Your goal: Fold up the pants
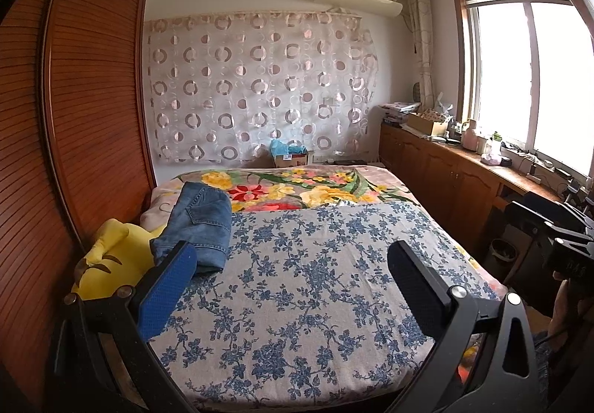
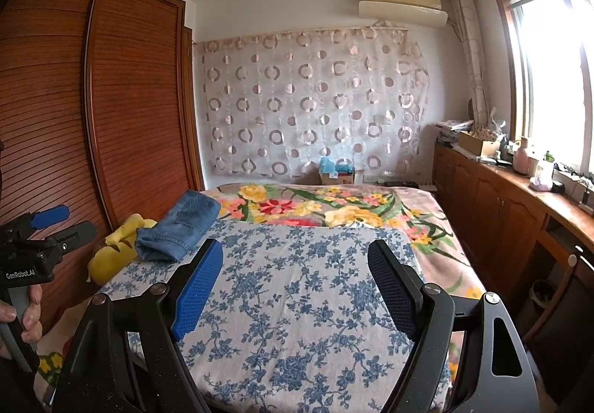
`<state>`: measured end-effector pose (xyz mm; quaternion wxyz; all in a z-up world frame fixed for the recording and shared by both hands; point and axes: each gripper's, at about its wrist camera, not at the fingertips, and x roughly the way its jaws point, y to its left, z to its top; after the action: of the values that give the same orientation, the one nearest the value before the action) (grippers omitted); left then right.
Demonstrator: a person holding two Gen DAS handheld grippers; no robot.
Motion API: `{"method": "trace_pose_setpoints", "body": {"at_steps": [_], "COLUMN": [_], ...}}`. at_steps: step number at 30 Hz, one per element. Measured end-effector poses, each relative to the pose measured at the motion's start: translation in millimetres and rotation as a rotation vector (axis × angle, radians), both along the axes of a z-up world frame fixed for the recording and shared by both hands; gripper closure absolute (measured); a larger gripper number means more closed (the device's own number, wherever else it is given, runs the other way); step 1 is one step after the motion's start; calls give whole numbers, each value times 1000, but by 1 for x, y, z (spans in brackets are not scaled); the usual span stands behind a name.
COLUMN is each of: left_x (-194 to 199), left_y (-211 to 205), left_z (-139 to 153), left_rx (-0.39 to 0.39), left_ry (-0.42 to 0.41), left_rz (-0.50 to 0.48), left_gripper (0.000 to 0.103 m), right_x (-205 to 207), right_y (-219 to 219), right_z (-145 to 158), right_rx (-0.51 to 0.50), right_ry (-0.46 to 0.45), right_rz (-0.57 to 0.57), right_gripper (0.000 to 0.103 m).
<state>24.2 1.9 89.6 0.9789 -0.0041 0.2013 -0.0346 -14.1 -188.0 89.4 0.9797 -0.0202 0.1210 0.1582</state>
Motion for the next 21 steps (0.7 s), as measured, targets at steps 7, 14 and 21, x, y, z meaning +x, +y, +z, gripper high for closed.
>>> {"method": "trace_pose_setpoints", "body": {"at_steps": [7,14,21], "left_x": [-1,-1,-1], "left_y": [1,1,1], "left_z": [0,0,-1], "left_rx": [0,1,0], "left_ry": [1,-1,-1], "left_rz": [0,1,0], "left_gripper": [0,0,0], "right_x": [0,-1,0], "right_y": [0,1,2], "right_z": [-1,0,0], "right_rx": [0,0,-1], "right_ry": [0,-2,-2], "right_rz": [0,0,2], "right_gripper": [21,21,21]}}
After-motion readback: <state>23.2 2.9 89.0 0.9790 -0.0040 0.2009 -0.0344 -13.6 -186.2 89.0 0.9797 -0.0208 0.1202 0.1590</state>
